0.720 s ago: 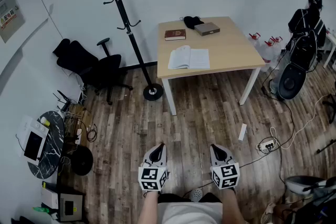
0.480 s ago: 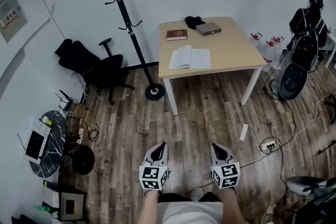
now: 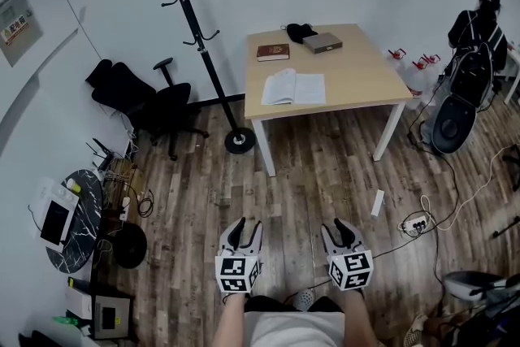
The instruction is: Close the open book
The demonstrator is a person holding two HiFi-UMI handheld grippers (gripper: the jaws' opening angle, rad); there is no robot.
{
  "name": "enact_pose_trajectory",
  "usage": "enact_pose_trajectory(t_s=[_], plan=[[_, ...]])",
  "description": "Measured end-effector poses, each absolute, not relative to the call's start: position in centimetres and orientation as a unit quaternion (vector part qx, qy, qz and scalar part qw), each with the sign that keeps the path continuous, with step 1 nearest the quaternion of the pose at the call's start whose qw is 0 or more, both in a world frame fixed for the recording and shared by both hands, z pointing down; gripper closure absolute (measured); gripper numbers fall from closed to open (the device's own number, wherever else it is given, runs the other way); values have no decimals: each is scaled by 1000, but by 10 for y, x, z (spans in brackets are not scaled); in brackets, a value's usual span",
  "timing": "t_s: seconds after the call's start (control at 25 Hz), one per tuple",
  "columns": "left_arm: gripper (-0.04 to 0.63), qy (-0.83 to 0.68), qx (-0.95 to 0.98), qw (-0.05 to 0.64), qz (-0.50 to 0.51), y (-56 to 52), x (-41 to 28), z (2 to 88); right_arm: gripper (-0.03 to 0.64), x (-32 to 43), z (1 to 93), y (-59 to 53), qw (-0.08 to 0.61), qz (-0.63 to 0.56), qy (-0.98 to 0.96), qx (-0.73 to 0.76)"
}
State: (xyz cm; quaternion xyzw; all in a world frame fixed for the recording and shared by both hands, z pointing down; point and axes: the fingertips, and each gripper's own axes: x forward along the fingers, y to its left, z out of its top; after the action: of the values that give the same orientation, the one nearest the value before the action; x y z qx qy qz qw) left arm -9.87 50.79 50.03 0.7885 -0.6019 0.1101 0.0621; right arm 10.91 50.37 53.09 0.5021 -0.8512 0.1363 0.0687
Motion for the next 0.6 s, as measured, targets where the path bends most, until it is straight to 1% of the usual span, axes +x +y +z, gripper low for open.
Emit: enact_pose_trajectory(t_s=[0.16, 0.32, 0.4, 0.48, 0.6], plan=[[392, -611, 781, 76, 108, 512, -101, 505, 449, 119, 536, 507, 60, 150, -850, 502], [370, -619, 773, 83, 107, 510, -105, 509, 397, 123, 544, 506, 64, 156, -852, 495], [368, -621, 771, 88, 111, 508, -107, 511, 391, 123, 547, 505, 67, 159, -853, 493], [367, -623, 769, 91, 109, 504, -109, 512, 363, 123, 550, 504, 71, 160, -853, 491], [367, -624, 769, 95, 104, 493, -110, 512, 342, 124, 551, 498, 75, 161, -853, 491]])
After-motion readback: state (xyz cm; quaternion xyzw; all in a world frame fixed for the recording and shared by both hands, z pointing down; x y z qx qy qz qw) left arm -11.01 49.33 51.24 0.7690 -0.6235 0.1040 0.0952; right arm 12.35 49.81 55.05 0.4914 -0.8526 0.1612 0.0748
